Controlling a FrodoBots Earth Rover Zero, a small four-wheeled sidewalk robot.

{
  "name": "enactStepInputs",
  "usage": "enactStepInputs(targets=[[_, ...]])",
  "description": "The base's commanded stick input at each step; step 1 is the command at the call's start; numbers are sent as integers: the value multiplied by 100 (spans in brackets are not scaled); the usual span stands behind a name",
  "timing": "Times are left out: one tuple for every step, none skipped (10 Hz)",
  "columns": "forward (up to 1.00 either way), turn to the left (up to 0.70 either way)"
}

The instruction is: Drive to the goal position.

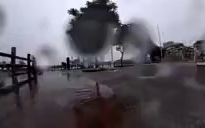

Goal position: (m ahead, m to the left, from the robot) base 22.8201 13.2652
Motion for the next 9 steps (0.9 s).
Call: enactStepInputs(targets=[[100,40],[100,40],[100,40],[100,32],[100,15],[100,2],[100,0],[100,0],[100,0]])
